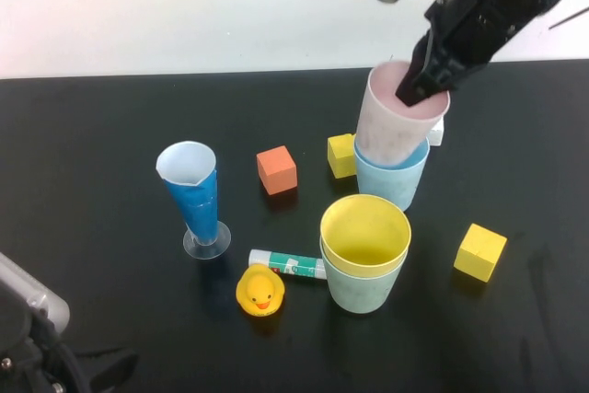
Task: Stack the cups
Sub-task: Place the pink cup on the blue cup, then pick up the blue cup
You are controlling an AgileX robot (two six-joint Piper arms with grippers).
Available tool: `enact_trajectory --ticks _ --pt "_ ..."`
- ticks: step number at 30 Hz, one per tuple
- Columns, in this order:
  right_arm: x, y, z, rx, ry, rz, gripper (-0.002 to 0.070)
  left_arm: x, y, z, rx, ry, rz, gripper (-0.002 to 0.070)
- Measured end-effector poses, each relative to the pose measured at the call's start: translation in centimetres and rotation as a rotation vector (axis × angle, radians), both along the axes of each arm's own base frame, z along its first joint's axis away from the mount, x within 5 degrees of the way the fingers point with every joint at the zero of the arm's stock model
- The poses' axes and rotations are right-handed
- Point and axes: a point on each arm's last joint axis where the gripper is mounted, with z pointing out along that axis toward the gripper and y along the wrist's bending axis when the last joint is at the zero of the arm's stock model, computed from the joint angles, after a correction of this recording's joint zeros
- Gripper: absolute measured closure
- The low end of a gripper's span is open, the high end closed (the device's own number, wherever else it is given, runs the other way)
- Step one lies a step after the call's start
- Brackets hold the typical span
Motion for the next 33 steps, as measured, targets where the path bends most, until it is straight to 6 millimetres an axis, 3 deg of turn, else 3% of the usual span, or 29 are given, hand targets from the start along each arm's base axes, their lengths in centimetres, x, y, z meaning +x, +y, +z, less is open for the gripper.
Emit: enact_trajectory --ticks 10,13,18,23,27,30,33 --pt "-0.1 0.0 -0.8 -0.016 0.013 0.026 0.0630 0.1 0.1 0.0 0.018 -0.020 0.001 0.0673" --pt "0.0 0.0 -0.9 -0.021 0.008 0.038 0.0540 0.2 0.1 0.1 0.015 -0.027 0.001 0.0673" --pt "0.2 0.1 -1.5 -0.027 0.019 0.044 0.0295 0.2 0.1 0.1 0.014 -0.029 0.001 0.0673" --pt "1.1 0.3 -3.9 -0.045 0.066 0.043 0.0237 0.2 0.1 0.1 0.014 -0.029 0.001 0.0673" --pt "1.9 0.6 -6.2 -0.054 0.115 0.026 0.0293 0.2 0.1 0.1 0.014 -0.029 0.001 0.0673" --pt "2.1 0.7 -7.0 -0.057 0.140 0.009 0.0454 0.2 0.1 0.1 0.014 -0.029 0.001 0.0673" --pt "2.0 0.6 -6.4 -0.055 0.131 0.004 0.0591 0.1 0.1 0.1 0.014 -0.025 0.001 0.0673"
